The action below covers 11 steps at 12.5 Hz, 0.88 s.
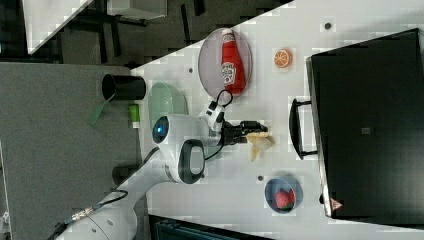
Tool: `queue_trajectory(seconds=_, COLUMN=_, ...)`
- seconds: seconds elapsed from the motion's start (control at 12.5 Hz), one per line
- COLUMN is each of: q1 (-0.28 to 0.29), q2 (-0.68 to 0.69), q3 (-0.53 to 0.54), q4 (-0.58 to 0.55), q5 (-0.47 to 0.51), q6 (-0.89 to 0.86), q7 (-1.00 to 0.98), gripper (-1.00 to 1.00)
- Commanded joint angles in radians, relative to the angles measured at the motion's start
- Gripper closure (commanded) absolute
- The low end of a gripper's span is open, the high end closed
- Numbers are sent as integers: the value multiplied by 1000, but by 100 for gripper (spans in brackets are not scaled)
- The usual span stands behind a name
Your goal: Pick Banana and place it in mug.
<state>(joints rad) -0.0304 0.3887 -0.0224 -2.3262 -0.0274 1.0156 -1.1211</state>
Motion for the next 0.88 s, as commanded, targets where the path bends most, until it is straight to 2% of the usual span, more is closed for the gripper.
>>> queue_trajectory(seconds=0.08, q1=6, q2=-10, q3=9, q4=-28, q5=-2, q6=4, q7=-55, gripper=-43)
queue_trajectory(seconds=0.32, q1=6, q2=-9, q3=8, q4=-52, q5=-2, q6=34, q7=-55, gripper=25)
queue_trajectory(seconds=0.4, q1=6, q2=-11, q3=8, q4=-51, q5=-2, q6=45, q7=-56, gripper=54)
queue_trajectory(seconds=0.64, q1=5, q2=-67, q3=2, q4=-51, q5=-1, q6=42, q7=-52, gripper=57)
queue_trajectory(seconds=0.88, q1=1, q2=-298, q3=-31, q4=-28, q5=0, q6=-54, q7=-44, gripper=57)
